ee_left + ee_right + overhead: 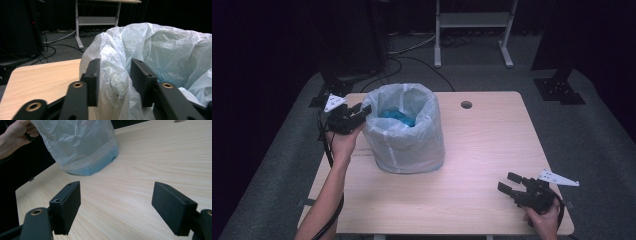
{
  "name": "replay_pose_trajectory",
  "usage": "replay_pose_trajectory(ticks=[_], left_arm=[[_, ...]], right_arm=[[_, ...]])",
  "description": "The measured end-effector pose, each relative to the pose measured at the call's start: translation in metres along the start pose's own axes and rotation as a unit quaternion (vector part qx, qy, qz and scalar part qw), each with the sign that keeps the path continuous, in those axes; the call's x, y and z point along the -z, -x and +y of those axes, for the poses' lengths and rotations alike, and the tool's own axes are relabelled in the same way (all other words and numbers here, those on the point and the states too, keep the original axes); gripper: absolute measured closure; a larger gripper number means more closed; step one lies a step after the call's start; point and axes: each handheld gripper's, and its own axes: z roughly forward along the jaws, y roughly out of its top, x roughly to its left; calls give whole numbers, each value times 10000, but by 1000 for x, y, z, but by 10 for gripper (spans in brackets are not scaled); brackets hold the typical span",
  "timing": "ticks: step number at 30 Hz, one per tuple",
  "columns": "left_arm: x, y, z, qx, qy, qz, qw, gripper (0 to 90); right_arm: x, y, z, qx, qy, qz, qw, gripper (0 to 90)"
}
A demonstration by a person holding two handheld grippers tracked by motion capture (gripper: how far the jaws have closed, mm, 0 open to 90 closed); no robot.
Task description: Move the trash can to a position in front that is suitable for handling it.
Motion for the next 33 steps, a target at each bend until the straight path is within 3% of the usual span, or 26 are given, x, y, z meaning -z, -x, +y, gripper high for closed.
replay_pose_trajectory(ticks=[5, 7, 10, 11, 14, 15, 18, 20, 21, 22, 23, 24, 25, 28, 33], left_arm=[[5, 1, 2, -132, 69, 113, 9998, 734], [9, 1, 2, -242, 115, 123, 9996, 802], [16, 1, 3, -255, 144, 14, 9996, 847], [19, 1, 4, -284, 160, -23, 9995, 880], [22, 1, 4, -313, 170, -62, 9993, 892], [25, 1, 4, -298, 180, -112, 9993, 894], [30, 2, 5, -296, 218, -168, 9992, 895], [32, 2, 6, -299, 227, -187, 9991, 895], [35, 2, 6, -308, 215, -207, 9991, 895], [35, 2, 6, -308, 215, -207, 9991, 895], [36, 4, 5, -346, 161, -208, 9991, 895], [36, 4, 5, -346, 161, -208, 9991, 895], [37, 4, 4, -341, 154, -214, 9991, 895], [39, 4, 3, -350, 157, -231, 9990, 895], [42, 5, 3, -405, 144, -235, 9988, 895]], right_arm=[[-11, -3, 16, 64, 14, 97, 9999, 221], [-24, -7, 32, 142, 11, 232, 9996, 221], [-33, -11, 43, 214, -15, 284, 9994, 221], [-44, -16, 58, 337, -32, 349, 9988, 220], [-55, -22, 73, 457, -54, 379, 9982, 220], [-67, -28, 88, 559, -76, 452, 9974, 220], [-84, -37, 109, 637, -64, 544, 9965, 220], [-88, -39, 114, 658, -59, 553, 9963, 220], [-102, -46, 129, 717, -55, 590, 9957, 220], [-102, -46, 129, 717, -55, 590, 9957, 220], [-115, -52, 141, 829, -131, 611, 9946, 220], [-115, -52, 141, 829, -131, 611, 9946, 220], [-127, -58, 152, 923, -188, 605, 9937, 220], [-143, -65, 165, 925, -184, 631, 9935, 220], [-163, -74, 178, 939, -226, 671, 9931, 214]])
